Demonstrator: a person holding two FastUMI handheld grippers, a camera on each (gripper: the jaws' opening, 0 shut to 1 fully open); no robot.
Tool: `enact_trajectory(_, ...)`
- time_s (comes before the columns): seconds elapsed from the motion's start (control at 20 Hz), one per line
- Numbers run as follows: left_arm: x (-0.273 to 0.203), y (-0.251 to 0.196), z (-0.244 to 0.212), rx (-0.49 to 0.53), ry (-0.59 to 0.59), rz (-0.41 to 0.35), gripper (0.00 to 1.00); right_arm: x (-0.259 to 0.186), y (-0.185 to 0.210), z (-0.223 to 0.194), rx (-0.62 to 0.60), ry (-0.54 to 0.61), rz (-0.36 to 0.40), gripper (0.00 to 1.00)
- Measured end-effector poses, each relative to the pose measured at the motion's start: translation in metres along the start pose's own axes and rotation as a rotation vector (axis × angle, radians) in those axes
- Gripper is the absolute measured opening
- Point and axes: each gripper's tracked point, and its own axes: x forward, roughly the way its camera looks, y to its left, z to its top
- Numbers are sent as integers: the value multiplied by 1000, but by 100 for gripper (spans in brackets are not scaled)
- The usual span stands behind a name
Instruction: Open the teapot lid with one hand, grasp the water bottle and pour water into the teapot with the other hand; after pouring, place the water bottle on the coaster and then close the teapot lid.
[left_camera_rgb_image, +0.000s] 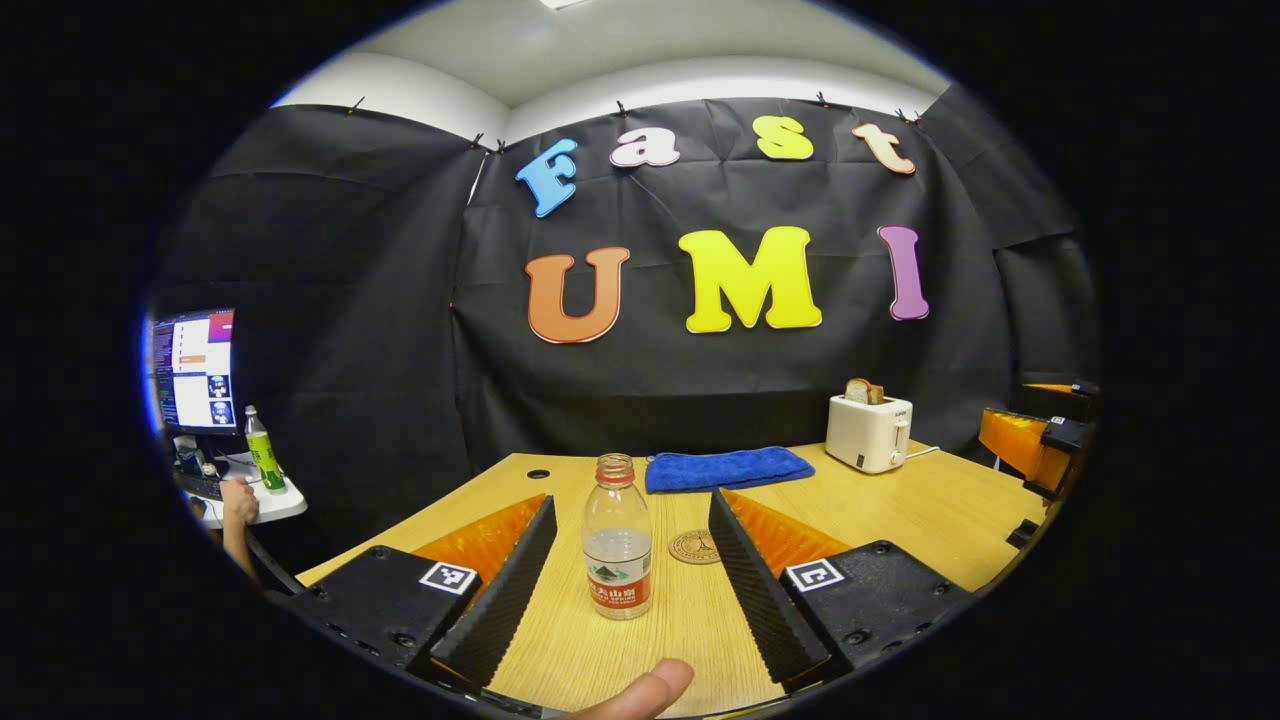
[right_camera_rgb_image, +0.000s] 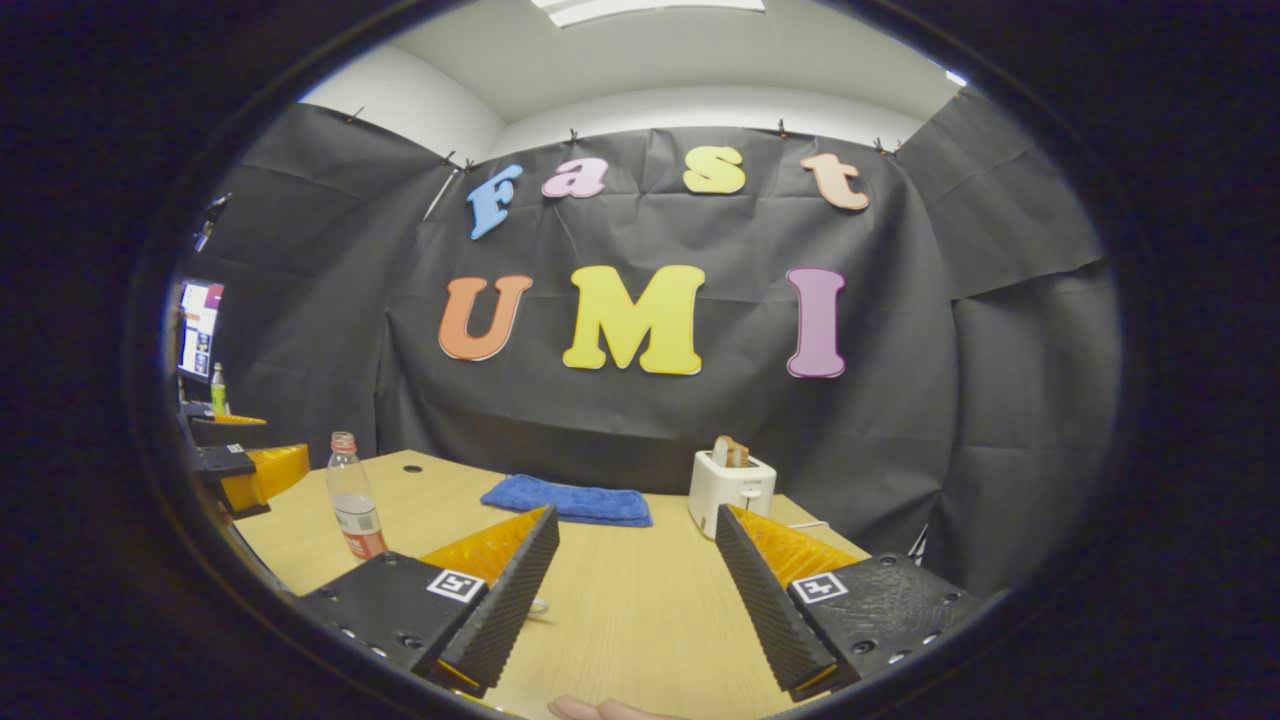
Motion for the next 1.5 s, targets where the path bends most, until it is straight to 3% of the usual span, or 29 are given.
enact_trajectory(0.5,9,26,-11,-20,36,34,96,30,18,-31,24,25,30,98)
enact_trajectory(0.85,20,50,-22,-34,57,80,96,78,82,-99,61,133,125,95)
enact_trajectory(1.1,26,58,-31,-27,80,98,96,105,115,-118,35,141,158,95)
enact_trajectory(1.15,27,58,-33,-28,84,99,96,109,120,-125,27,161,163,92)
enact_trajectory(1.2,28,59,-33,-29,84,101,96,112,126,-134,25,184,175,81)
enact_trajectory(1.4,30,61,-36,-30,86,101,96,121,141,-148,51,227,218,65)
enact_trajectory(1.5,31,62,-37,-31,92,102,96,121,146,-152,43,237,231,49)
